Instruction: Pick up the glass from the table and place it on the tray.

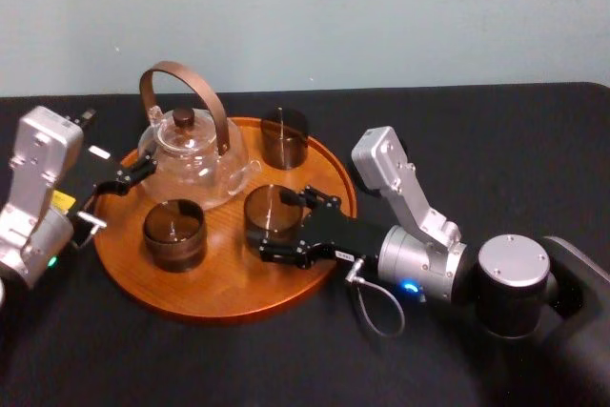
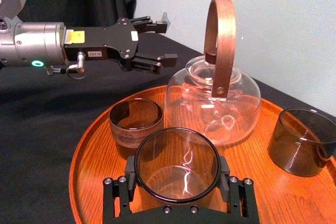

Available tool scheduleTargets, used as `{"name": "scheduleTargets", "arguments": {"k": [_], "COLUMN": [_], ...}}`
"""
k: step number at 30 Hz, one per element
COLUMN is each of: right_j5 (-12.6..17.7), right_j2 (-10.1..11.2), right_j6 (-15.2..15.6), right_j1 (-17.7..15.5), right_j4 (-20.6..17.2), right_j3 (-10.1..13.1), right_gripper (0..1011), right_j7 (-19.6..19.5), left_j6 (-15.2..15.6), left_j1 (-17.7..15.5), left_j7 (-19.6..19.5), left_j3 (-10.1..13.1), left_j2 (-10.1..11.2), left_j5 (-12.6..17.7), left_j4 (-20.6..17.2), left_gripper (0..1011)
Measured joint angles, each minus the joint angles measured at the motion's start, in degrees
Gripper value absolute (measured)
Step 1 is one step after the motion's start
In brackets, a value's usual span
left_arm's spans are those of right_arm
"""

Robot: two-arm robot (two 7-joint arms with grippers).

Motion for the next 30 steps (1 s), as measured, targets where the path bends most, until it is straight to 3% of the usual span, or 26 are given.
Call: {"name": "scheduleTargets", "arguments": {"k": [30], "right_j5": [0.38], "right_j2": [-2.06], "right_j6": [-0.22], "right_j1": [2.19], "right_j4": [6.21], "right_j3": [-1.65], "right_gripper": [904], "right_j7": [2.14], "left_j6": [0.00], "left_j1": [0.00], "left_j7": [0.00], "left_j3": [0.00], "left_j2": [0.00], "left_j5": [0.00], "left_j4": [0.00], "left_gripper": [1001]}}
